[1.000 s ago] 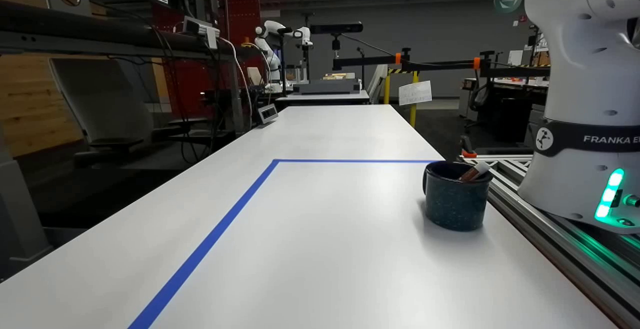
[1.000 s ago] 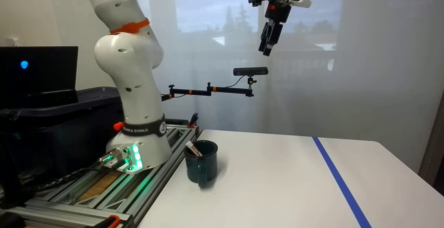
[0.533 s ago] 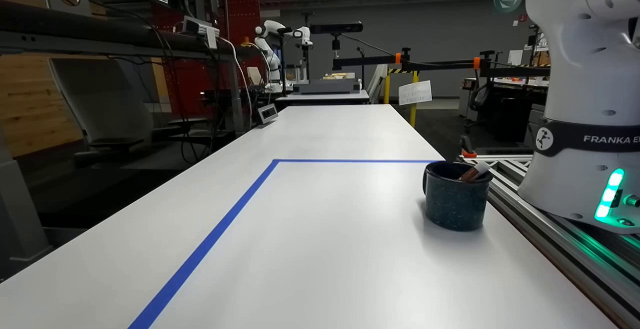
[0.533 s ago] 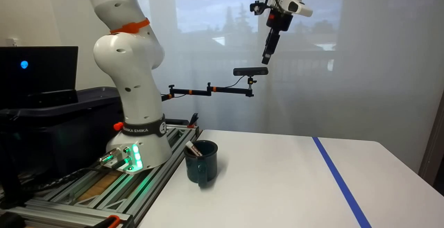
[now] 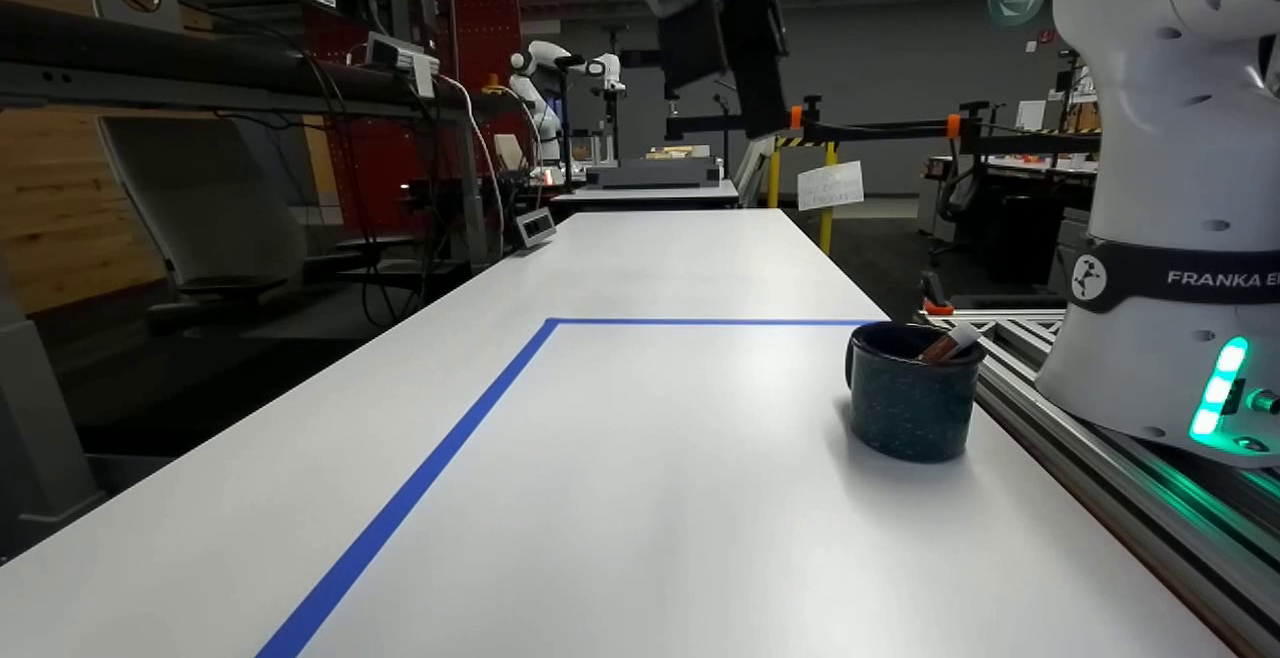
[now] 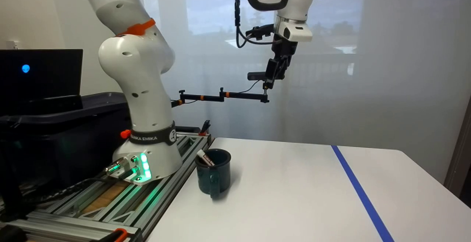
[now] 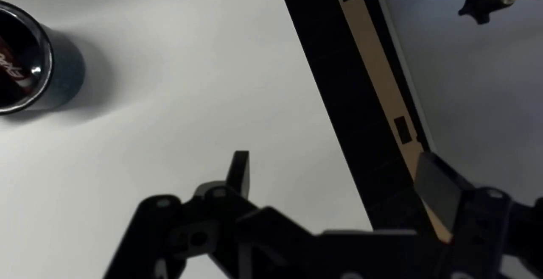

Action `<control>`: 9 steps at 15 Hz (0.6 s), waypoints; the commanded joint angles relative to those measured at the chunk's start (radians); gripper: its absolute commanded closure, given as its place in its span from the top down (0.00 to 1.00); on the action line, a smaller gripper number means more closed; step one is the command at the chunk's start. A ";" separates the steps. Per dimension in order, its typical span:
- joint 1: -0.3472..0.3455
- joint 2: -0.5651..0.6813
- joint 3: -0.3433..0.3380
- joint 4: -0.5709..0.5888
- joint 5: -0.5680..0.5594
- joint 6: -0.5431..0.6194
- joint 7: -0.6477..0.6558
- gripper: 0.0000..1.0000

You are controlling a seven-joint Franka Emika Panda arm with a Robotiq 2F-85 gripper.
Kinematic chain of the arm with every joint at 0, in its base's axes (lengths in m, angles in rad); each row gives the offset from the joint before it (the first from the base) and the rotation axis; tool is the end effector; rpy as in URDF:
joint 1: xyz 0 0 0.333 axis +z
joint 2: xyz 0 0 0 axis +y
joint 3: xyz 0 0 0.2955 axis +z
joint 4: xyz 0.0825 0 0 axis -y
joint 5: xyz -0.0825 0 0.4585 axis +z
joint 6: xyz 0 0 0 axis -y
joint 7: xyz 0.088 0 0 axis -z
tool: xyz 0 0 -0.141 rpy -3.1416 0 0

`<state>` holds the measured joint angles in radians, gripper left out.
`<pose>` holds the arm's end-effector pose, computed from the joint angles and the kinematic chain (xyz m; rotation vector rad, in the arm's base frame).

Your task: Put the marker on the table

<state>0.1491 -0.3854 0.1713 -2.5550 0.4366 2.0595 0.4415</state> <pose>0.4348 0.1731 0.2996 -2.8291 0.5230 0.3067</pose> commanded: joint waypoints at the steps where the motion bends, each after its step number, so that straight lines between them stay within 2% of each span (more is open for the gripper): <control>1: -0.046 -0.158 0.035 -0.130 -0.042 0.057 0.154 1.00; 3: -0.078 -0.201 0.055 -0.171 -0.089 0.057 0.239 1.00; 5: -0.100 -0.237 0.066 -0.201 -0.126 -0.005 0.341 1.00; 6: -0.071 -0.151 0.036 -0.145 -0.095 0.027 0.248 1.00; 9: -0.074 -0.158 0.036 -0.155 -0.101 0.026 0.256 1.00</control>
<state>0.0724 -0.5428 0.2105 -2.7110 0.3381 2.0867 0.6962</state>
